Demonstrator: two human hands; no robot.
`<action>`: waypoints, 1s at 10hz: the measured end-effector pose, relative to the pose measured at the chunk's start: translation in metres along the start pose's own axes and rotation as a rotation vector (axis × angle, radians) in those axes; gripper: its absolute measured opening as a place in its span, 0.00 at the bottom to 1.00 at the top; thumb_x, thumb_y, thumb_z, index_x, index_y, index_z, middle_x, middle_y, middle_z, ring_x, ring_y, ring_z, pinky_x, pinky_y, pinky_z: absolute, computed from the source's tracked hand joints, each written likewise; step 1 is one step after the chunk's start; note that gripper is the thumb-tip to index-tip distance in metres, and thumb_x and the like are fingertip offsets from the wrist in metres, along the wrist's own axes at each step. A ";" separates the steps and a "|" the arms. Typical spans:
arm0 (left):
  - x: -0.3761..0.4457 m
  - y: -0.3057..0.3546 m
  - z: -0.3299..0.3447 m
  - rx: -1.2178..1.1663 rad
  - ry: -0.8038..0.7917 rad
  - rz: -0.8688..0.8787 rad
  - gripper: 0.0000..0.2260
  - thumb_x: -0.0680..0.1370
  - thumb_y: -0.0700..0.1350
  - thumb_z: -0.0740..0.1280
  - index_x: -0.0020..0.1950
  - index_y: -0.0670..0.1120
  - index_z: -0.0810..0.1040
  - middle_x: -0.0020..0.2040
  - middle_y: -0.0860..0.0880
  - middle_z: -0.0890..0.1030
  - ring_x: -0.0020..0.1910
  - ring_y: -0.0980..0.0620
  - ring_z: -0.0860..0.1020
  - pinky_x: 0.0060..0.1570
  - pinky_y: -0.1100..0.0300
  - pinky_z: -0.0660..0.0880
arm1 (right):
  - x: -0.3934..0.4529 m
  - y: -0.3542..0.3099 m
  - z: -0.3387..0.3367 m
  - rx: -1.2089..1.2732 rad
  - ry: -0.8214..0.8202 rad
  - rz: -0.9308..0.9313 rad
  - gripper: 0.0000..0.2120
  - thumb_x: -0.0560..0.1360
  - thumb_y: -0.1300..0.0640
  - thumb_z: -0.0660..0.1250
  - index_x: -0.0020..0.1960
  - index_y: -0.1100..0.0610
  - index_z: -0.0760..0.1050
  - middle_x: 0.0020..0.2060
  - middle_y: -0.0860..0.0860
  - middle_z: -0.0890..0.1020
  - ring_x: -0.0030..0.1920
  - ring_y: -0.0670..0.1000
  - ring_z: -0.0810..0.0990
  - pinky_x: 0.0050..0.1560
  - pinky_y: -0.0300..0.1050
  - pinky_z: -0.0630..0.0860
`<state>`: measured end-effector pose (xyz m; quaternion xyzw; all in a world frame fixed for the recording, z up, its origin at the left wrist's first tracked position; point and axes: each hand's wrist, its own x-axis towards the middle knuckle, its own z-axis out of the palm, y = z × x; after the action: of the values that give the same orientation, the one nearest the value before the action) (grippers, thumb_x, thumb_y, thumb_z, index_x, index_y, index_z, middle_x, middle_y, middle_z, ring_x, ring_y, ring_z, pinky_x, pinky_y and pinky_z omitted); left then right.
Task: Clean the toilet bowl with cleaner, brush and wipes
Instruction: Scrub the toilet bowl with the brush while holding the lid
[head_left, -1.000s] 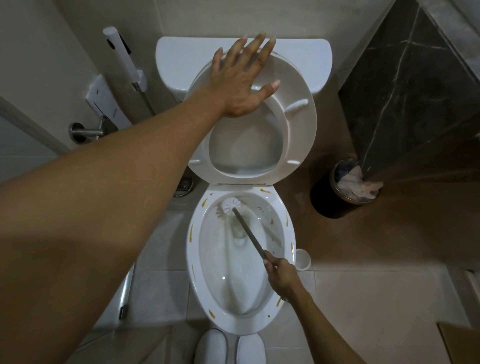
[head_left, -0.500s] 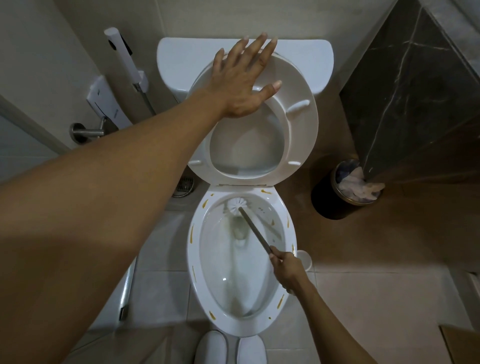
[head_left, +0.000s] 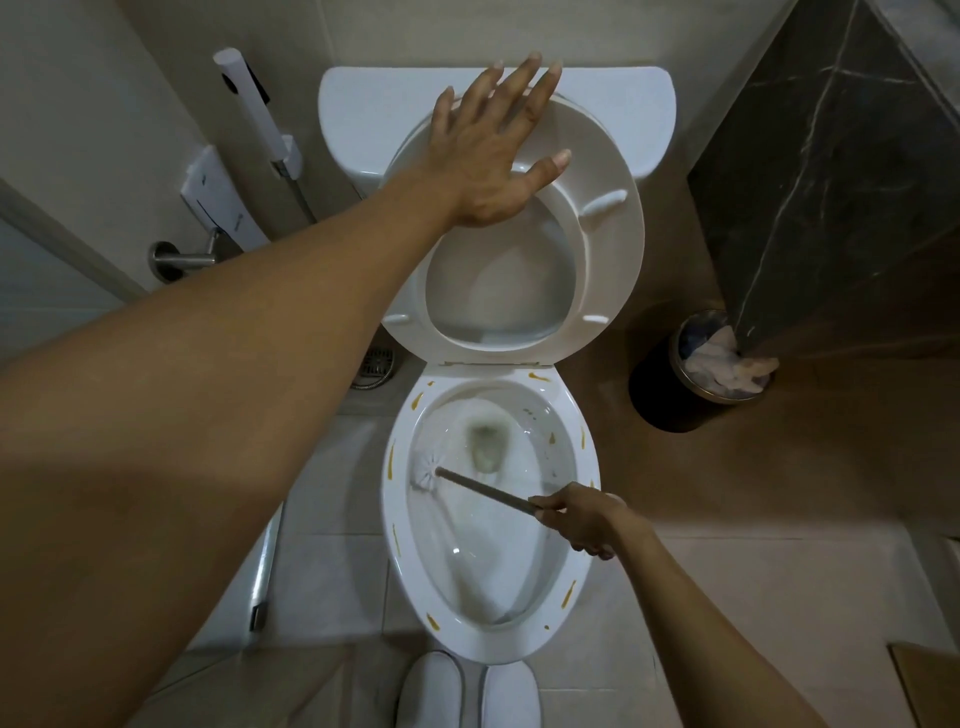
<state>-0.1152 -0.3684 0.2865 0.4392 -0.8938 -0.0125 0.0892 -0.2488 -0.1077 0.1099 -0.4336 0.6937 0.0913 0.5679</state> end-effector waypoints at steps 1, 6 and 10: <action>0.000 0.000 0.001 0.008 0.003 -0.001 0.32 0.80 0.64 0.47 0.78 0.52 0.41 0.79 0.50 0.43 0.77 0.45 0.43 0.72 0.40 0.42 | 0.014 -0.003 0.016 0.053 0.112 -0.022 0.17 0.81 0.48 0.57 0.69 0.44 0.70 0.34 0.48 0.72 0.27 0.46 0.68 0.21 0.35 0.65; 0.000 -0.001 0.002 0.014 0.004 0.003 0.32 0.80 0.64 0.46 0.78 0.52 0.41 0.79 0.50 0.43 0.77 0.45 0.43 0.72 0.40 0.42 | -0.008 -0.011 -0.012 -0.245 -0.035 -0.028 0.17 0.82 0.50 0.57 0.70 0.45 0.70 0.31 0.48 0.70 0.27 0.45 0.67 0.23 0.34 0.64; -0.001 0.000 0.003 0.014 0.020 -0.006 0.31 0.80 0.64 0.47 0.78 0.52 0.41 0.79 0.50 0.43 0.77 0.45 0.44 0.72 0.40 0.42 | 0.000 -0.003 -0.012 -0.232 0.074 0.011 0.16 0.82 0.46 0.56 0.57 0.54 0.77 0.39 0.52 0.76 0.30 0.49 0.70 0.26 0.38 0.65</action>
<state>-0.1157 -0.3679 0.2838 0.4429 -0.8915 -0.0020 0.0949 -0.2546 -0.1168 0.1155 -0.4958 0.7011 0.1580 0.4875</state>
